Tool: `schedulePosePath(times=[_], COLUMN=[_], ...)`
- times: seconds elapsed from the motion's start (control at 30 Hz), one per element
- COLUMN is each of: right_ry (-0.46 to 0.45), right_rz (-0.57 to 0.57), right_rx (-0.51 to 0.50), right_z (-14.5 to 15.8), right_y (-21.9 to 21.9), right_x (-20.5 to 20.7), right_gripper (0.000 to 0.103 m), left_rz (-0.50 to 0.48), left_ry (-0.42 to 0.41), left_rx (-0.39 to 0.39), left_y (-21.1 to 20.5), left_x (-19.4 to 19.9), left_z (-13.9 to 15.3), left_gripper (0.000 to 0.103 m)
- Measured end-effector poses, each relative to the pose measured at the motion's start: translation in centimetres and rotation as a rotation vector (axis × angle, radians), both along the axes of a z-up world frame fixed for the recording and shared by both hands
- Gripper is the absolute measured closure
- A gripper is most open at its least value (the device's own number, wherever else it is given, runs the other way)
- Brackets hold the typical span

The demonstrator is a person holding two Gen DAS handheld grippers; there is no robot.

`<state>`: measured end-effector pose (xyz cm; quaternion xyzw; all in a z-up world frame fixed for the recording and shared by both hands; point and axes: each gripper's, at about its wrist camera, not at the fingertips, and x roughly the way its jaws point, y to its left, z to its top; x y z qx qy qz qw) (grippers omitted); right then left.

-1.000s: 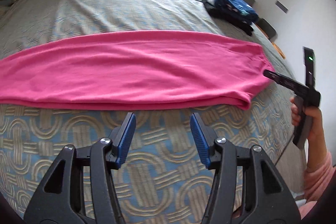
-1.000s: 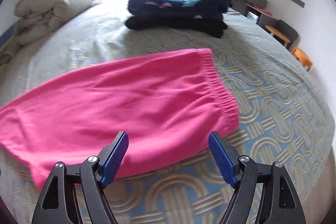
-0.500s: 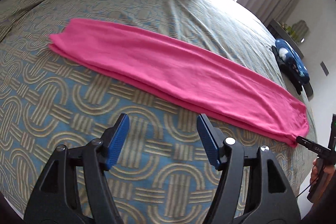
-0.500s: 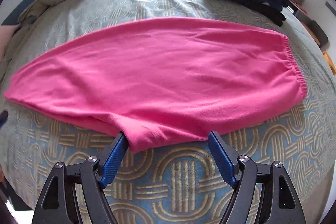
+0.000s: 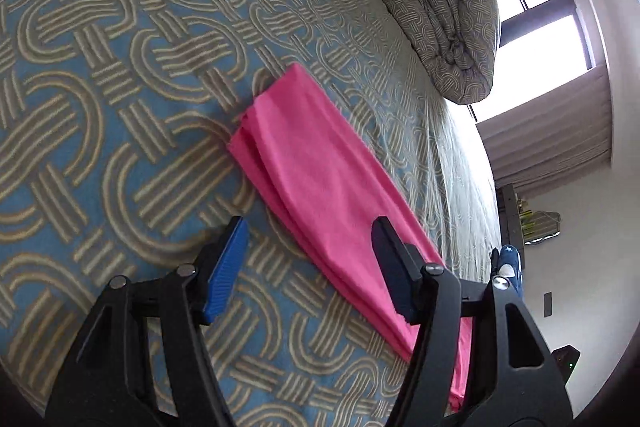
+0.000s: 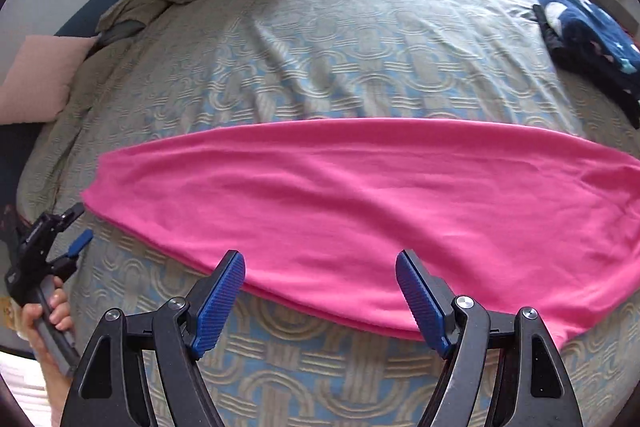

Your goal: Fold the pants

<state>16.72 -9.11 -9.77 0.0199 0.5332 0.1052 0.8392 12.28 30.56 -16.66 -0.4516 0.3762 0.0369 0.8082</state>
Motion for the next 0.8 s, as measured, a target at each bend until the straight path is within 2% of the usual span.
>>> schedulePosePath(times=[0.1, 0.2, 0.27, 0.43, 0.57, 0.8], right_ry=[-0.006, -0.019, -0.013, 0.023, 0.046, 0.088], right_rz=[0.072, 0.115, 0.121, 0.095, 0.095, 0.117], right_rx=[-0.039, -0.083, -0.097, -0.108, -0.089, 0.019], right_z=[-0.5, -1.1, -1.7, -3.0, -3.6, -4.4], right_y=[3.8, 5.8, 6.4, 5.8, 5.9, 7.8], right_x=[0.2, 0.1, 0.2, 0.9, 1.4, 3.3], right_gripper=[0.024, 0.024, 0.024, 0.024, 0.024, 0.024], left_rz=[-0.024, -0.041, -0.046, -0.052, -0.061, -0.081], left_ry=[0.007, 0.029, 0.044, 0.034, 0.033, -0.008], left_rx=[0.024, 0.02, 0.015, -0.001, 0.038, 0.145], left_y=[0.0, 0.2, 0.4, 1.3, 1.3, 0.5], left_x=[1.7, 2.9, 3.4, 3.3, 3.0, 3.1], left_z=[-0.2, -0.7, -1.1, -1.4, -0.9, 1.7], left_gripper=[0.045, 0.067, 0.087, 0.091, 0.092, 0.098])
